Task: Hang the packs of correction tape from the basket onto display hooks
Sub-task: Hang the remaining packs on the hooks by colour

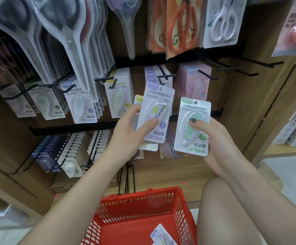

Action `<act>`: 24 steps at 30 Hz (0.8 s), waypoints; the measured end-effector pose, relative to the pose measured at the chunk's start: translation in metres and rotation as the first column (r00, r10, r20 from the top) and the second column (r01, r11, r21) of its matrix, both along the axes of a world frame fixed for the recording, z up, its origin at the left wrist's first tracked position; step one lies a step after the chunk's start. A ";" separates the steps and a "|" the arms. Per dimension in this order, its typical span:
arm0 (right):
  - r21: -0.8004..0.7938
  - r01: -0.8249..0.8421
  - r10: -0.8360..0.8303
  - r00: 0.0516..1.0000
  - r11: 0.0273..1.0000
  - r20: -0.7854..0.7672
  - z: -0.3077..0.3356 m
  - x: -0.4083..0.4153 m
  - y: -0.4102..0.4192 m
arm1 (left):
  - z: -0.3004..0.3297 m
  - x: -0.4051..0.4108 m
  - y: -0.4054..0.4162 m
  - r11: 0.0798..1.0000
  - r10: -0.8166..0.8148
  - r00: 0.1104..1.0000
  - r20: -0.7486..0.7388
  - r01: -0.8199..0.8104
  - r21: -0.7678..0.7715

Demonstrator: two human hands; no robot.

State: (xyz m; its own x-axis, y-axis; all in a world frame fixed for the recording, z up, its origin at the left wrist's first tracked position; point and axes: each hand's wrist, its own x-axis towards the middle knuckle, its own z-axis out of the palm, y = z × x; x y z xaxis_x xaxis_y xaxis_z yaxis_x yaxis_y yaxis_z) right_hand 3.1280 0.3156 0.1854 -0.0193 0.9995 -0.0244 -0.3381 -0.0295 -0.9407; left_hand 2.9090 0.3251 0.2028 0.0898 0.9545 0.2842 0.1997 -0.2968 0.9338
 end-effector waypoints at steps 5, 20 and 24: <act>0.035 -0.080 0.082 0.996 0.996 -0.039 0.004 -0.007 -0.002 | -0.002 -0.005 -0.002 1.000 0.008 1.000 0.013 -0.008 0.010; 0.043 -0.028 0.031 0.997 0.999 -0.070 0.004 -0.006 0.001 | 0.007 0.009 0.011 0.999 0.021 0.998 0.052 -0.023 0.036; 0.045 -0.030 0.033 0.997 0.999 -0.071 0.004 -0.006 0.001 | 0.001 0.015 0.019 0.997 0.082 0.996 0.044 -0.081 -0.018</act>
